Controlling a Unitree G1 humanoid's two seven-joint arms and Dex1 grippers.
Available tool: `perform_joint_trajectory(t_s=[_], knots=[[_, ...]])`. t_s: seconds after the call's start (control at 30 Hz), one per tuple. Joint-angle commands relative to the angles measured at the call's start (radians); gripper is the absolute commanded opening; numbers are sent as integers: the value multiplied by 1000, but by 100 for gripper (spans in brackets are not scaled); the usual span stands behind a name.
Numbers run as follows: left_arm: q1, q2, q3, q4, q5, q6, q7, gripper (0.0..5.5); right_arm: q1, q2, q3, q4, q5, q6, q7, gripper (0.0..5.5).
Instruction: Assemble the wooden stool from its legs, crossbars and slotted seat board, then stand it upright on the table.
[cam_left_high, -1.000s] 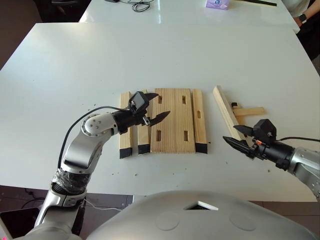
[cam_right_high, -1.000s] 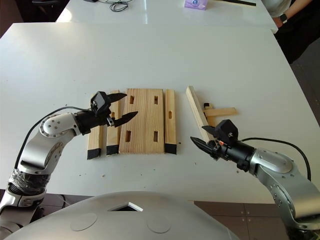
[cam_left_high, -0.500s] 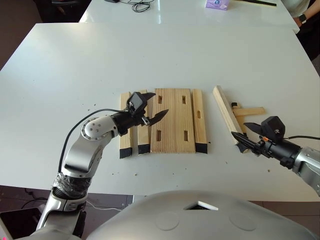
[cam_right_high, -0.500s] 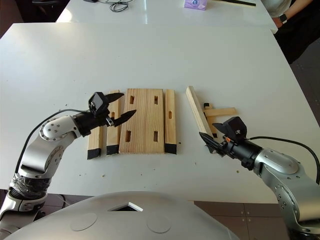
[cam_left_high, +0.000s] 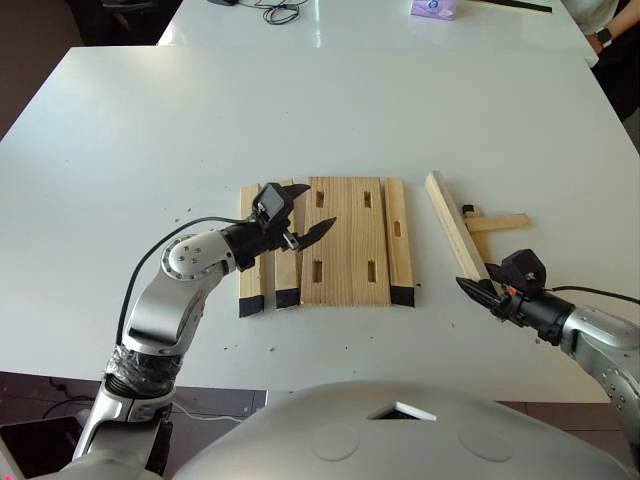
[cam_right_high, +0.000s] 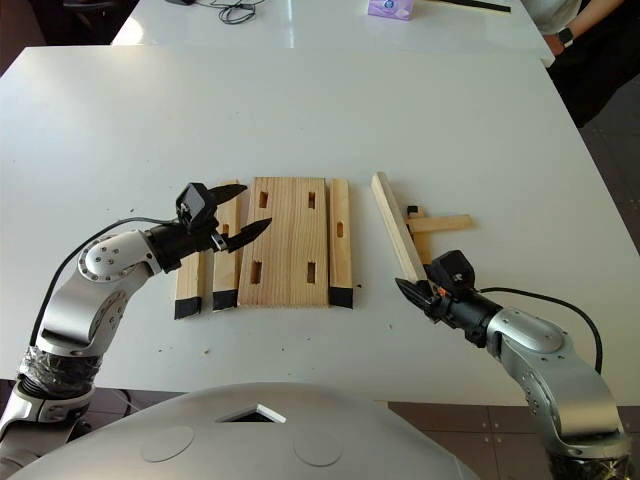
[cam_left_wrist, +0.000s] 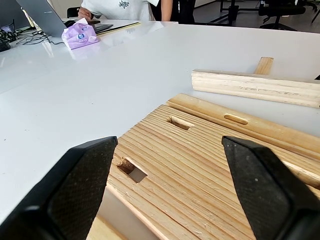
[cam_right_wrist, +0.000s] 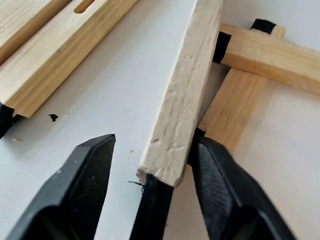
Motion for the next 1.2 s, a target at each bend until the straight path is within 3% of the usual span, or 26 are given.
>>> perform_joint_trajectory(t_s=[0.03,0.2,0.43,0.77,0.87,1.03,1.2], knots=[[2,6,3,-9,13,8,10,388,-24,19,18,35,-23,-20,-8,185],[-10,7,1,-1,12,7,5,388,-13,30,24,32,-38,-37,-10,108],[-40,1,1,25,7,10,-2,388,6,50,18,-30,-35,-32,-26,106],[-120,-48,75,66,-68,86,40,388,-203,143,-31,-79,10,-38,-111,106],[-178,-95,145,40,-218,226,66,388,-266,164,-24,-76,-17,-96,-131,106],[-367,-188,314,21,-711,534,198,388,-354,163,45,-69,-126,-257,-131,106],[-489,-212,400,105,-1012,617,385,452,-403,158,109,-73,-193,-399,-90,106]])
